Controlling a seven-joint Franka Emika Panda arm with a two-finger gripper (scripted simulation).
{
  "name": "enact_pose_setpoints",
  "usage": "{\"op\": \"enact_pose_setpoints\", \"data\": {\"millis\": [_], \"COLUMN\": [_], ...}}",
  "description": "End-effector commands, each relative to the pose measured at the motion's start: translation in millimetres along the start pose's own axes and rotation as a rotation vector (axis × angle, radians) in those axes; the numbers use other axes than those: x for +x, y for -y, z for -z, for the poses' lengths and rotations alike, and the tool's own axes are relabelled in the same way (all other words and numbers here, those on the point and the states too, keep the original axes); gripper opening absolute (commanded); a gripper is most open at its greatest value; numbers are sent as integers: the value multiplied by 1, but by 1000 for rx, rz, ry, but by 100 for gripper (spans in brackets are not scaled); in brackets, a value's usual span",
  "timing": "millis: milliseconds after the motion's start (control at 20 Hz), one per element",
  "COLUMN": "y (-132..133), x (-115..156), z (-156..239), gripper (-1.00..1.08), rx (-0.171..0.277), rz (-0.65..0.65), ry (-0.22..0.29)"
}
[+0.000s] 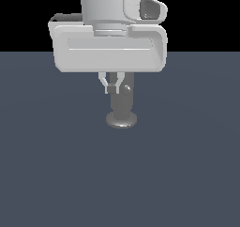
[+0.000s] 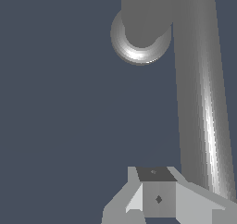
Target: Turn on the faucet by rotating a designated handle.
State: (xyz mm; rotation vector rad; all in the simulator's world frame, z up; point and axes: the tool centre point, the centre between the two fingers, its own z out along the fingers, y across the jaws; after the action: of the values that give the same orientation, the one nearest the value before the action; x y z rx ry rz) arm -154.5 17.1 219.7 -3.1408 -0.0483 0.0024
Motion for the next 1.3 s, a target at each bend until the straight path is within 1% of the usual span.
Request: {"op": "enact_pose_setpoints", "data": {"millis": [0,1250], "y": [-16,-141], "x": [3,24], "z": [0,0], "gripper": [-100,-100], "rx": [0,-1], "rz": [-6,-7], "ry": [-1,-1]}}
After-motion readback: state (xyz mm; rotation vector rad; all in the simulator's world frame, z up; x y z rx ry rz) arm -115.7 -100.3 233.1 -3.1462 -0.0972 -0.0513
